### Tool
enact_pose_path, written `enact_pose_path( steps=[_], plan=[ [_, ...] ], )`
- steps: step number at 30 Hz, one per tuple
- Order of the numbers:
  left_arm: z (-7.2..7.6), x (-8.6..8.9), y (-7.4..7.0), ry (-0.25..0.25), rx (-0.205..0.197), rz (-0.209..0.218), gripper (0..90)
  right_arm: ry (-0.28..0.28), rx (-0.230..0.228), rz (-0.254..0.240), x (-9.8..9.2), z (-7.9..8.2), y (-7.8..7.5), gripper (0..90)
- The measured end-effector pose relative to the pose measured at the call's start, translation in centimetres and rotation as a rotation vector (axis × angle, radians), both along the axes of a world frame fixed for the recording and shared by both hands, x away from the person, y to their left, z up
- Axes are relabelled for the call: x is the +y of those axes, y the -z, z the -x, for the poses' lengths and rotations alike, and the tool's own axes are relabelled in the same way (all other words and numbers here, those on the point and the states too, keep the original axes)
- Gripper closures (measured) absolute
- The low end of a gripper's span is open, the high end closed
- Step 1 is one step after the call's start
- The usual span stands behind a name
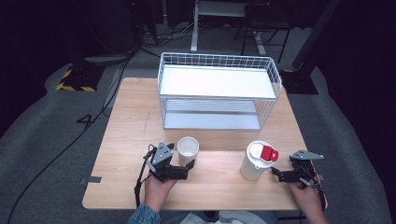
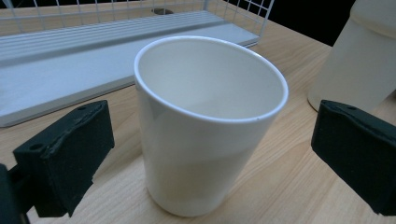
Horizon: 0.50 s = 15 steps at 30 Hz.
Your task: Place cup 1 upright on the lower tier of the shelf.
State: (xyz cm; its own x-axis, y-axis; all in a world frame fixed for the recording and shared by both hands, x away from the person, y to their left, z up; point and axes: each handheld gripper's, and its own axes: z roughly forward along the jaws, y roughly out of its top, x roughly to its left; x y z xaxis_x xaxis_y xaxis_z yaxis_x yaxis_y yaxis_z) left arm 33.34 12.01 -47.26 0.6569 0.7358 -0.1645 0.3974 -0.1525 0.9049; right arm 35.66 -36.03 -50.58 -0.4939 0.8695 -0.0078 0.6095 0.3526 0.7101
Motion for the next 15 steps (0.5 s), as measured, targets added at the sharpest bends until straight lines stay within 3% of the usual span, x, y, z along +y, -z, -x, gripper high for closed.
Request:
enact_pose_path(
  steps=[15],
  plan=[
    [-1.5,-1.7,1.6,-0.019,-0.003,-0.040,0.8,0.001,0.000,0.000,0.0,0.0,0.0,0.4]
  ],
)
